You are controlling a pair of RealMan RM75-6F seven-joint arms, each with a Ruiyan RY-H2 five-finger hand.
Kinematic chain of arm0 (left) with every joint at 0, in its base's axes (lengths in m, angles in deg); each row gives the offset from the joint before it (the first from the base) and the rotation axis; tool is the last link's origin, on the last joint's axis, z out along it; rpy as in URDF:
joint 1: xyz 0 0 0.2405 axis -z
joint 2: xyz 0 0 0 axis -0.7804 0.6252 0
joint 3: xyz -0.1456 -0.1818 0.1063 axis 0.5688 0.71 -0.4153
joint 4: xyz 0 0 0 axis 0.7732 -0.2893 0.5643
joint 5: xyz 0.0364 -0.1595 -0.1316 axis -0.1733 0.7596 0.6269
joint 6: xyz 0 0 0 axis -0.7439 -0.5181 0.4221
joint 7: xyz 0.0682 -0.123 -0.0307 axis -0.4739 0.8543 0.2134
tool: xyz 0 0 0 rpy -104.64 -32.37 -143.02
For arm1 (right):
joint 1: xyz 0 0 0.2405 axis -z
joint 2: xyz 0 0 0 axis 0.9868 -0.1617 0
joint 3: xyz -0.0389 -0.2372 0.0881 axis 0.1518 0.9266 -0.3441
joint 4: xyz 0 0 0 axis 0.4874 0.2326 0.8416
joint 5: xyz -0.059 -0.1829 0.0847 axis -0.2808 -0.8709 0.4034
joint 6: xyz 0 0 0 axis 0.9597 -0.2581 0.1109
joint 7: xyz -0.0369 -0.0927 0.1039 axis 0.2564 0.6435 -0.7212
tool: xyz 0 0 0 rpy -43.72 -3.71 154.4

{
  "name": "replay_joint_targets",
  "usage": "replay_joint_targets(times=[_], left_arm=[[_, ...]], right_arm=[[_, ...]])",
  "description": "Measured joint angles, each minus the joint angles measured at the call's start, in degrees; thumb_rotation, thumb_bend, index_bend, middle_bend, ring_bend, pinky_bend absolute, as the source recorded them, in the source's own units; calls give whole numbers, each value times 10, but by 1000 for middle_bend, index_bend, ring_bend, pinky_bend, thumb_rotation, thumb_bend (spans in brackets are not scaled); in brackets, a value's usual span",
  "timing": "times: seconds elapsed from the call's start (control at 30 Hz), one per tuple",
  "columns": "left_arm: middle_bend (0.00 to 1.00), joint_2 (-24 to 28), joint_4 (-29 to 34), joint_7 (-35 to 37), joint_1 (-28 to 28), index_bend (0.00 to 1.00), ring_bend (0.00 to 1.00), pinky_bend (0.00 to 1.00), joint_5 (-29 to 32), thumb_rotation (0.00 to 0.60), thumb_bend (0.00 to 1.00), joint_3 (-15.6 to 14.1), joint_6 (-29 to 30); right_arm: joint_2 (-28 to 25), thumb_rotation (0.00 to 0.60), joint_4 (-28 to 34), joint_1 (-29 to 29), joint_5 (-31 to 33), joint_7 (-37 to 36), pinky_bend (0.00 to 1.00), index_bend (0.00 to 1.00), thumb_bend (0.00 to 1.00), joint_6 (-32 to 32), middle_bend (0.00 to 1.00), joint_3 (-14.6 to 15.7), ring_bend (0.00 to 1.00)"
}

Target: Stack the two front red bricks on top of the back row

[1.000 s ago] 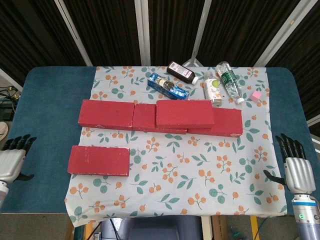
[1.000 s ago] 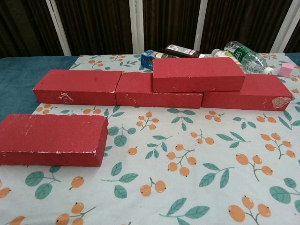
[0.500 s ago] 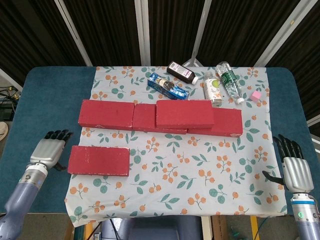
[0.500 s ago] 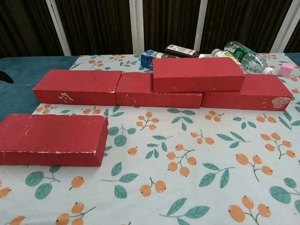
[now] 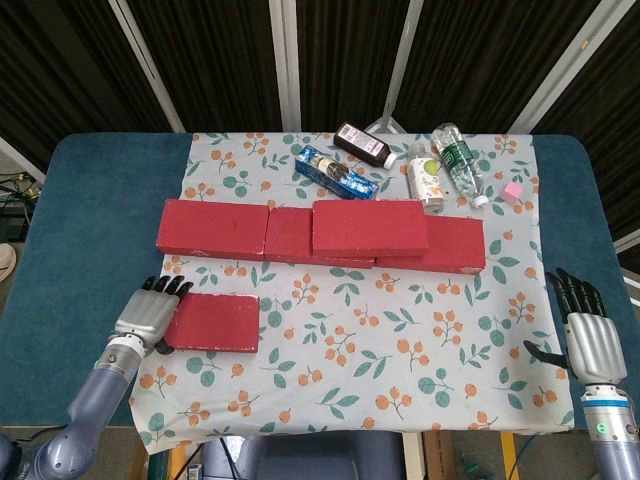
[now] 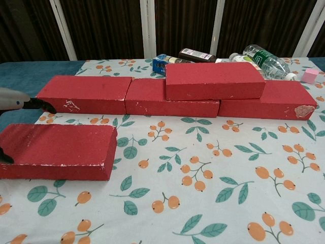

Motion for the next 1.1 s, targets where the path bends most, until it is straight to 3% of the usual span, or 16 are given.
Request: replay_joint_targets(times=[0.33, 0.93, 1.1], left_arm=[[0, -59, -27, -12, 16, 0, 0, 10, -7, 600, 0, -24, 37], [3, -99, -54, -26, 40, 0, 0, 14, 2, 600, 0, -36, 50], [101, -104, -55, -30, 48, 2, 0, 35, 5, 600, 0, -32, 49]], right_arm=[[4, 600, -5, 8, -7, -8, 0, 37, 196, 8, 13, -15, 35], [-1, 600, 0, 20, -8, -8, 0, 37, 196, 19, 13, -32, 35], [-1, 600, 0, 22, -8, -7, 0, 37, 196, 20, 13, -35, 35]])
